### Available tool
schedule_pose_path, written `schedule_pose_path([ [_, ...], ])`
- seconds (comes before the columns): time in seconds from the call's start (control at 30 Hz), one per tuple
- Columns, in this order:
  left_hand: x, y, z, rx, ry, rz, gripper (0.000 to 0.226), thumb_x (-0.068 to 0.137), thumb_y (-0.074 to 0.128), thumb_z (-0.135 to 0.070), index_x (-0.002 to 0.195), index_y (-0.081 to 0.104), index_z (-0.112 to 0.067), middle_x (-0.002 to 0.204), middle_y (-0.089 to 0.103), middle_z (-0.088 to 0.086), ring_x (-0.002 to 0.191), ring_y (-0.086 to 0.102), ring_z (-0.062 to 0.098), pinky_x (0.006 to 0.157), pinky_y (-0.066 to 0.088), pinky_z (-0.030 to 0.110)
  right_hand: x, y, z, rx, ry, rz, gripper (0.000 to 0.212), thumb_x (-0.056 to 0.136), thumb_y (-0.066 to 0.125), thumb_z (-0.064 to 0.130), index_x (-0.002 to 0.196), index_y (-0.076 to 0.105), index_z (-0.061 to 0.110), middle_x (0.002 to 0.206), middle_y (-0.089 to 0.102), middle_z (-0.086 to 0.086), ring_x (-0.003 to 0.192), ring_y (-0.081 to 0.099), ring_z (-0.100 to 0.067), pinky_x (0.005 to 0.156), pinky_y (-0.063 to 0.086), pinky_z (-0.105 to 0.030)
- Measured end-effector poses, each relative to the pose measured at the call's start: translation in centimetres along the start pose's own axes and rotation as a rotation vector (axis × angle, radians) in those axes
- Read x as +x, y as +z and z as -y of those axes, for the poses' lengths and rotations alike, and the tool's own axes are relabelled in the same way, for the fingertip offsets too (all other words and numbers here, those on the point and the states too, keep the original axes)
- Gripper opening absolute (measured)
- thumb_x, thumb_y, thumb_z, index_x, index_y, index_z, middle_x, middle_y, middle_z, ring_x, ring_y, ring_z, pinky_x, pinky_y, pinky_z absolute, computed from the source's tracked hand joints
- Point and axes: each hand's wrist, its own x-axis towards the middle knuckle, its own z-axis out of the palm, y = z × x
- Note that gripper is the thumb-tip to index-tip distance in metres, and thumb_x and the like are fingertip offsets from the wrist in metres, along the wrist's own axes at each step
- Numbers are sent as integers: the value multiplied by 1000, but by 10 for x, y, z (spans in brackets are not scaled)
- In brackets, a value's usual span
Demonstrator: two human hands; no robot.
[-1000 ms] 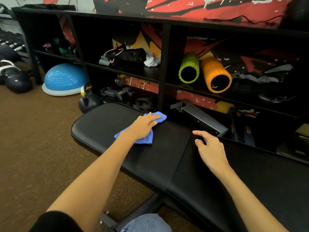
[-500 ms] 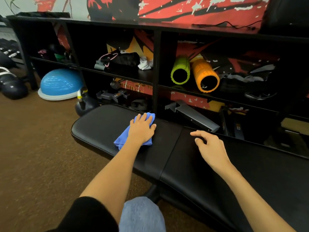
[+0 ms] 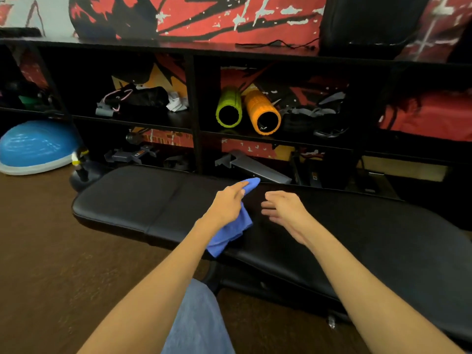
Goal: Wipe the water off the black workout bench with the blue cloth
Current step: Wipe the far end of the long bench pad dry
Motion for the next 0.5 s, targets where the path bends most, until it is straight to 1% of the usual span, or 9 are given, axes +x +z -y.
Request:
schedule_pose_path([
  [0.07,-9,18,-26,-91,6,0,41,103,35,-18,143,41,-20,142,48,6,127,46,22,90,31,16,-12,-4,-2,233,130,106,42,96,46,40,129,49,15,124,60,-13,103,62,-25,86,51,-38],
  [0.1,-13,27,-38,-131,11,21,41,103,35,-20,144,40,-21,143,47,6,127,46,22,91,32,17,-17,-6,-2,331,148,128,44,96,44,44,126,51,13,121,61,-13,103,62,-25,83,52,-37],
  [0.17,-21,45,-59,-178,45,76,41,102,37,-20,143,40,-23,140,50,6,125,49,21,91,37,20,-25,-12,-3,538,139,80,47,94,46,45,124,55,9,119,62,-12,108,60,-22,83,50,-32],
  [0.23,-27,59,-76,-198,77,121,37,100,41,-20,136,48,-24,130,57,8,117,54,22,87,43,28,-36,-23,-6,691,130,-16,37,94,51,39,114,61,9,107,65,-8,103,61,-17,83,48,-28],
  [0.27,-28,64,-83,-227,81,133,35,98,43,-19,132,51,-22,129,57,10,117,54,23,89,45,33,-41,-31,-8,724,131,-45,30,93,53,34,107,64,10,100,67,-8,95,63,-16,78,49,-27],
  [0.3,-30,68,-89,-274,76,145,39,96,46,-17,134,49,-21,135,53,9,123,51,23,96,44,35,-47,-41,-11,727,132,-61,27,92,54,30,105,65,9,95,68,-9,89,65,-16,73,50,-28],
  [0.37,-30,74,-99,-326,76,153,51,94,49,-15,143,38,-22,149,38,1,137,36,17,110,35,35,-59,-62,-16,722,146,-80,29,91,54,24,110,64,5,95,69,-12,84,67,-20,67,53,-30],
  [0.43,-30,81,-109,-303,82,160,57,94,53,-21,146,30,-21,152,31,-1,140,30,17,111,32,33,-69,-84,-20,731,169,-118,28,91,53,22,109,63,3,99,68,-15,85,67,-23,67,53,-32],
  [0.5,-32,91,-120,-319,10,231,64,92,58,-34,147,28,-21,151,33,2,137,34,19,107,34,34,-77,-104,-24,765,169,-188,31,90,55,21,113,61,2,107,66,-18,89,65,-27,70,53,-36],
])
